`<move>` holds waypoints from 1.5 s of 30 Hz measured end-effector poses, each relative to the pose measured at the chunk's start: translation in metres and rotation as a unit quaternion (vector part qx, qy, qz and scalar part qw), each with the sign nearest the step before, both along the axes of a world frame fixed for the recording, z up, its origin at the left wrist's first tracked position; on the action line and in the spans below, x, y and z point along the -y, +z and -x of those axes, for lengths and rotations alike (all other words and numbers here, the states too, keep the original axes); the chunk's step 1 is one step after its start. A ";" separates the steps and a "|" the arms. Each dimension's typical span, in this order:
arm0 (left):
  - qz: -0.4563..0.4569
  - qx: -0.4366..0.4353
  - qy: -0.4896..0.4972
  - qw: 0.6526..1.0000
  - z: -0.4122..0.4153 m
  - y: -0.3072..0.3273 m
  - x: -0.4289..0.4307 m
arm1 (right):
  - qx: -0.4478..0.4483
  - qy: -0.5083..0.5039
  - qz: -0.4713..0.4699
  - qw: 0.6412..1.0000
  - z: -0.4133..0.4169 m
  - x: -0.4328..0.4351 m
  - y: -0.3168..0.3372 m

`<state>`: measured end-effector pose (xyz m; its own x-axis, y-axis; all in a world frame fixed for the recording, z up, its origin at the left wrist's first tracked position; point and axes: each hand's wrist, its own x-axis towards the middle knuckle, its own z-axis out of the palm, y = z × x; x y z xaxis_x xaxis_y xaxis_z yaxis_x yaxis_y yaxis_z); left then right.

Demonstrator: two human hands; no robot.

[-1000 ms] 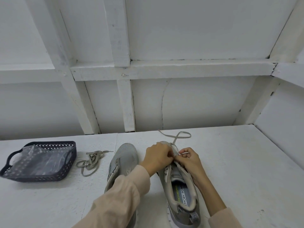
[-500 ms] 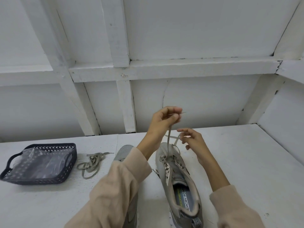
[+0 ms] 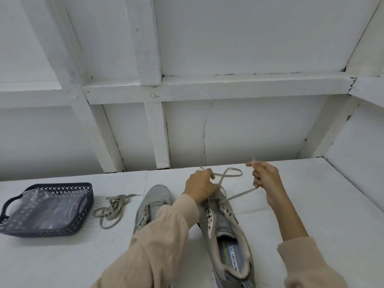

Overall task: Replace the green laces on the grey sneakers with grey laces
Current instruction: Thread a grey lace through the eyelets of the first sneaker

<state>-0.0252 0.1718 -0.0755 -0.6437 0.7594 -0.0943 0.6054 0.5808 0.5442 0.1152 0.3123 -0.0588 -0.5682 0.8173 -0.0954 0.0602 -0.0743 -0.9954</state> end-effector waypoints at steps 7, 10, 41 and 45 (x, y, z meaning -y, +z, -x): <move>-0.091 0.148 0.045 0.984 -0.003 0.012 0.000 | 0.154 0.035 -0.042 0.987 0.005 0.013 -0.039; -0.210 0.370 0.057 0.903 -0.003 0.031 0.006 | 0.191 0.066 -0.040 0.978 0.012 0.022 -0.050; -0.606 0.282 -0.038 0.743 0.014 0.131 0.061 | 0.081 0.287 -0.203 0.933 0.030 0.034 0.014; -0.597 0.239 0.036 0.765 0.035 0.116 0.064 | 0.105 0.284 -0.192 0.933 0.018 0.020 0.015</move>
